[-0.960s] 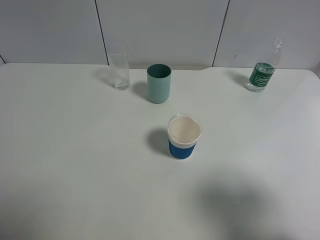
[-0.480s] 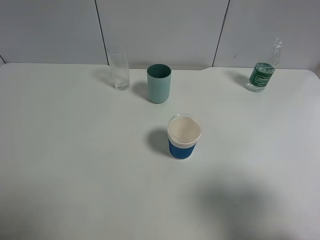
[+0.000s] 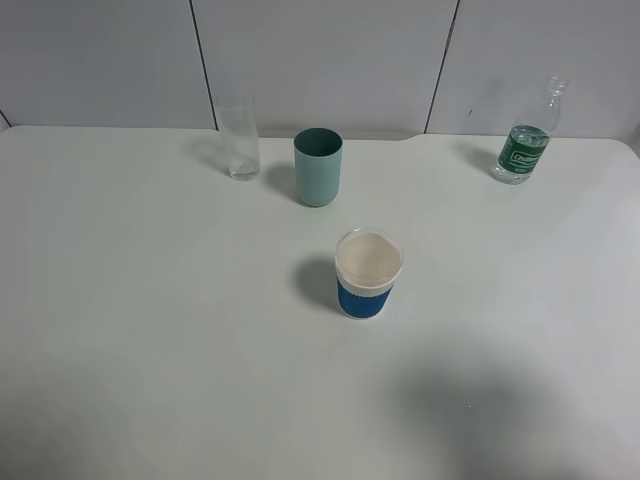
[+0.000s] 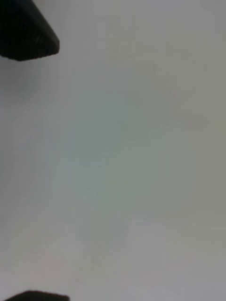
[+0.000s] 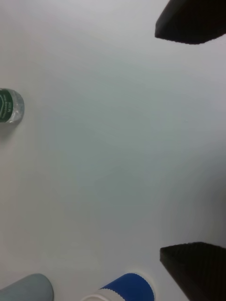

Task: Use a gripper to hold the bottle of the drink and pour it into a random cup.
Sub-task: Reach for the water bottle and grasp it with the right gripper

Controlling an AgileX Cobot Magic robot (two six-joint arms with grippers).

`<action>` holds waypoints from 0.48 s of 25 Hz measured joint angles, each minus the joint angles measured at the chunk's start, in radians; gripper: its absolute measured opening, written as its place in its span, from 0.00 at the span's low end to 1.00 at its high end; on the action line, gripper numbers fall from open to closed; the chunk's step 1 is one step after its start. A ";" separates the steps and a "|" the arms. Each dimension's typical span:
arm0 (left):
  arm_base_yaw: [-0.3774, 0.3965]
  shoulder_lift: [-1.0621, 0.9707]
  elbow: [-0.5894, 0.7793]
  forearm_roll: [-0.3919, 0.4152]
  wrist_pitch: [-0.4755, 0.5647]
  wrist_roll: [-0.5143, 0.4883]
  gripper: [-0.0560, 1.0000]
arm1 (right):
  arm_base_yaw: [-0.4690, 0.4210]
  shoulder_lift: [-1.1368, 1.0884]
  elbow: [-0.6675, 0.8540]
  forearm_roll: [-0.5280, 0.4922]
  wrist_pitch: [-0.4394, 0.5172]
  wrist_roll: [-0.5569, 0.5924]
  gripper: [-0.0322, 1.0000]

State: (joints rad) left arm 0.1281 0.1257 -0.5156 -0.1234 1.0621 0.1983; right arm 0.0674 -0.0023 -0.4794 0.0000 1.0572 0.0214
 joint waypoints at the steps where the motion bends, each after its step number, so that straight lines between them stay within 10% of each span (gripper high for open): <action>1: 0.000 0.000 0.000 0.000 0.000 0.000 0.99 | 0.000 0.000 0.000 0.000 0.000 0.000 0.84; 12: 0.000 0.000 0.000 0.000 0.000 0.000 0.99 | 0.000 0.000 0.000 0.000 0.000 0.000 0.84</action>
State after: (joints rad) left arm 0.1281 0.1257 -0.5156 -0.1234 1.0621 0.1983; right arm 0.0674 -0.0023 -0.4794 0.0000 1.0572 0.0214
